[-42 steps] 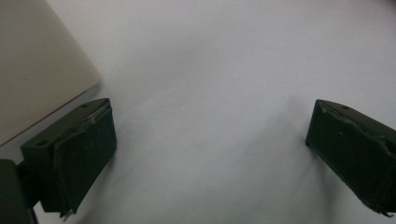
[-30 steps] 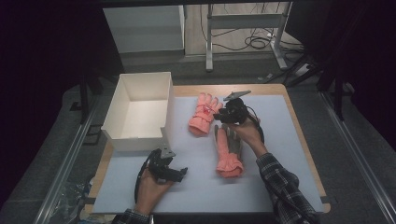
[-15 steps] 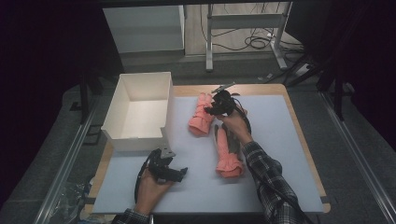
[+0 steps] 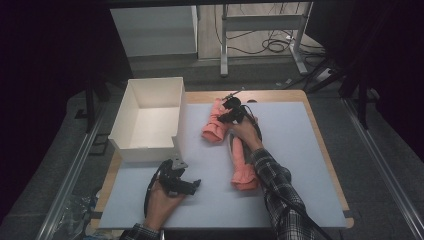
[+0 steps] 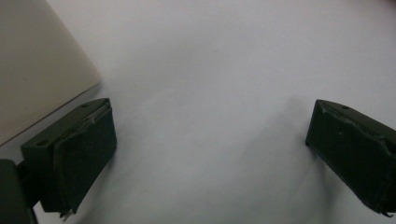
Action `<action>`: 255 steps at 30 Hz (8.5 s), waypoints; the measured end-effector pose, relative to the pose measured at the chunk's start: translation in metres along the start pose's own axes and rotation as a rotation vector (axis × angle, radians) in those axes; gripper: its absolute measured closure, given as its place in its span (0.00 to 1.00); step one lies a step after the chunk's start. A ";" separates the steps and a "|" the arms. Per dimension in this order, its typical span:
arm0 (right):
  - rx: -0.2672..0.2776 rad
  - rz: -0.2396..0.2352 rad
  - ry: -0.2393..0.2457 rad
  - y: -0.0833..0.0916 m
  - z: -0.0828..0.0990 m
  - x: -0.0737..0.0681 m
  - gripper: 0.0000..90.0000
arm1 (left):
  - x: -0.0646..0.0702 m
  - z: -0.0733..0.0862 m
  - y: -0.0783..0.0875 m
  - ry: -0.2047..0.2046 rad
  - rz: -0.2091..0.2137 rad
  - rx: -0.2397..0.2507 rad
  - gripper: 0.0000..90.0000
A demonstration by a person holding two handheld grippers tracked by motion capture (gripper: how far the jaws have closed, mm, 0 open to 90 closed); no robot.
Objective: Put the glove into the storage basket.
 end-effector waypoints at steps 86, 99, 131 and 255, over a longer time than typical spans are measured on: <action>-0.010 -0.178 0.224 0.163 0.105 -0.045 0.69 | 0.000 0.000 0.000 -0.003 -0.002 -0.002 0.02; 0.091 -0.088 0.181 0.192 0.131 -0.032 0.67 | 0.000 0.000 0.000 0.002 -0.002 0.003 0.02; 0.071 -0.208 0.108 0.163 0.218 -0.061 0.99 | 0.000 0.000 0.000 -0.001 -0.002 -0.002 0.02; 0.123 0.191 -0.006 0.186 0.243 -0.005 0.23 | 0.040 -0.107 0.011 -0.156 0.221 -0.022 0.00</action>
Point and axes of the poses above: each handheld gripper's, and its own axes: y roughly backward along the jaws, z roughly out of its underside, x roughly to its right, the point moved 1 cm from there along -y, roughly forward along the jaws, and after that the axes turned 2 degrees about x, right-handed, at the moved point
